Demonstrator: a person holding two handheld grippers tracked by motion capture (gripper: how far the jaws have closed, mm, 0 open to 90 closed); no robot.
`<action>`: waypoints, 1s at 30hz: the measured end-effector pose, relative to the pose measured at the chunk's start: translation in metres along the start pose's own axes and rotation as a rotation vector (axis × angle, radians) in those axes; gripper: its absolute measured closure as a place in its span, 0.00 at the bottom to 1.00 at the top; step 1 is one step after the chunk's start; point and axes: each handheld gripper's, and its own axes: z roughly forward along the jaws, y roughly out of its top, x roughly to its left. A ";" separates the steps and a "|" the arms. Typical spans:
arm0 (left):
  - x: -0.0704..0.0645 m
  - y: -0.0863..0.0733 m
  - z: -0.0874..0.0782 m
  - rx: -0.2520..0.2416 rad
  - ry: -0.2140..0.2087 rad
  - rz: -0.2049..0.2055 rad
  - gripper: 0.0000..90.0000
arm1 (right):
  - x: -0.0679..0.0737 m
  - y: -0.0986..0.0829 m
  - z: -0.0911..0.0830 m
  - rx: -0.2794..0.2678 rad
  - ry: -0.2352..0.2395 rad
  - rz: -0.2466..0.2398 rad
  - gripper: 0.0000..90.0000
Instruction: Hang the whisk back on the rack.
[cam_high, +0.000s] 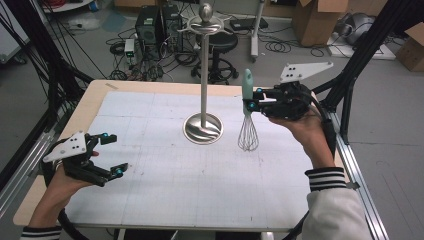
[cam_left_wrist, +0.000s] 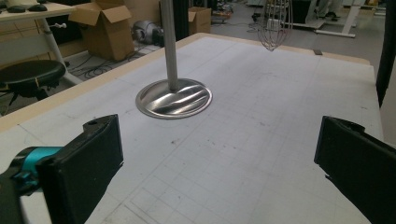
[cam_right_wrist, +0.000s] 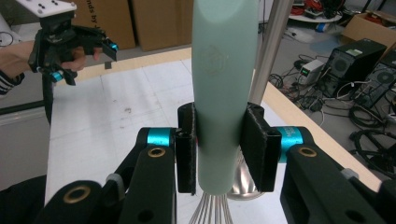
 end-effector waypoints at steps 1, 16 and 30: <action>0.000 0.000 0.000 0.000 0.000 0.000 0.02 | -0.003 0.003 0.001 0.000 -0.003 -0.002 0.76; 0.003 -0.002 -0.001 0.002 0.006 -0.016 0.02 | -0.031 0.030 0.010 -0.002 -0.019 0.001 0.76; 0.005 -0.002 -0.001 0.005 0.002 -0.017 0.02 | -0.045 0.053 0.019 0.008 -0.017 -0.008 0.75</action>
